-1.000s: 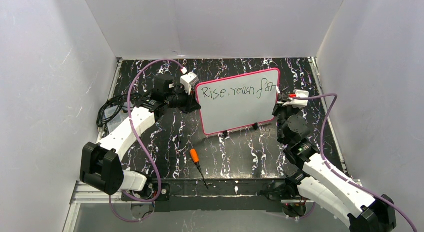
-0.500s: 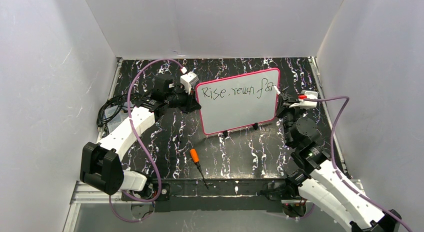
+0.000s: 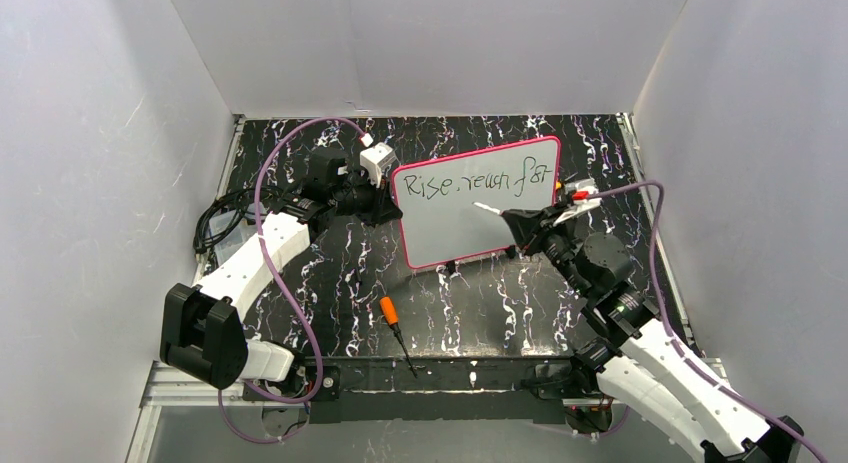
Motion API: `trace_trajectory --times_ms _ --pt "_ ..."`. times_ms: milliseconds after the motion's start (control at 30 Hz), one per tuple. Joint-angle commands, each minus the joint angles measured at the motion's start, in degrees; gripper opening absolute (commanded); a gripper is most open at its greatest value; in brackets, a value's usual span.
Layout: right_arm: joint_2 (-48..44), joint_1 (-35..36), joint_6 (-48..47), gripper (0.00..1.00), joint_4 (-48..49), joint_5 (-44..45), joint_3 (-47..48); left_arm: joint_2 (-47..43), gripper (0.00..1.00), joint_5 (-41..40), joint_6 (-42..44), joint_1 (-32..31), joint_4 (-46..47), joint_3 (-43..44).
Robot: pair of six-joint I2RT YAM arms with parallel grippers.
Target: Write a sentence on the whiteboard
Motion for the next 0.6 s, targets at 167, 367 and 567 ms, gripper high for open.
trace_trajectory --times_ms 167,367,567 --pt "4.4 10.9 4.0 0.01 16.1 2.8 -6.1 -0.6 0.0 1.7 -1.1 0.1 -1.4 1.6" --pt "11.5 24.5 -2.0 0.01 27.3 17.4 -7.1 -0.1 0.0 1.5 -0.9 0.1 -1.6 1.7" --pt "17.2 27.2 -3.2 0.01 35.7 21.7 -8.0 0.1 0.0 1.5 -0.8 0.1 -1.7 1.8"
